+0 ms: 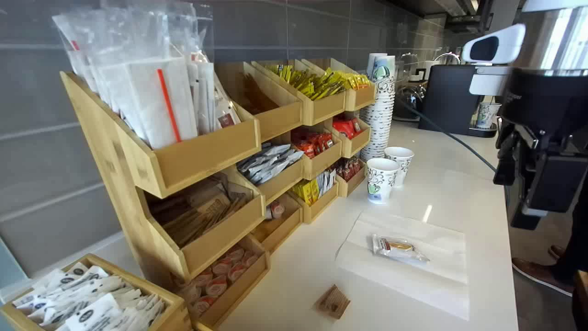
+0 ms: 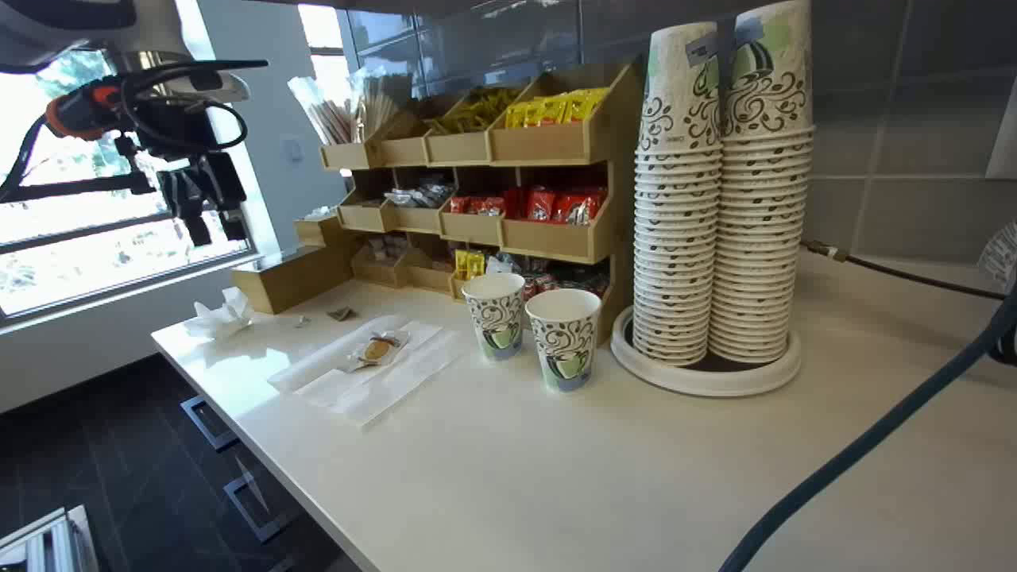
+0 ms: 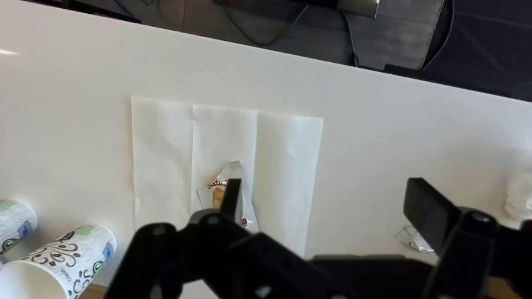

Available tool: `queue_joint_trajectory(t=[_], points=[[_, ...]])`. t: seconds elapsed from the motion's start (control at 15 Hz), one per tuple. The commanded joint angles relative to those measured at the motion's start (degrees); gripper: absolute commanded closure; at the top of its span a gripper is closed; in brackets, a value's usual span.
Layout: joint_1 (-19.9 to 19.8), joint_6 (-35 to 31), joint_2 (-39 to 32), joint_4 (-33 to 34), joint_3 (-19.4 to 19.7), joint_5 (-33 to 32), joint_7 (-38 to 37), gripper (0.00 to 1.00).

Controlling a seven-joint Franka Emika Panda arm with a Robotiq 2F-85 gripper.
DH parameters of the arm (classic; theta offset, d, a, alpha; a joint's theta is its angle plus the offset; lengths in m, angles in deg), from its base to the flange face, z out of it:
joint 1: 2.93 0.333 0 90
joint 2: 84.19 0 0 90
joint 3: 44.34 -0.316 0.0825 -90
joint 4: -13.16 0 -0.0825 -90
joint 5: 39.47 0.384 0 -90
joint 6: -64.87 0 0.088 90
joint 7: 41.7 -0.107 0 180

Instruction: Press down on the white sachet on the napkin.

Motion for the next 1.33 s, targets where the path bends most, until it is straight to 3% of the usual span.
queue_joint_trajectory(t=[0.0,0.8,1.27], points=[[0.98,0.10,-0.16,0.10,0.84,-0.46,-0.42,0.00],[0.98,0.10,-0.16,0.11,0.84,-0.46,-0.42,0.00],[-1.35,-5.20,-2.05,0.04,3.83,-4.30,1.21,0.00]])
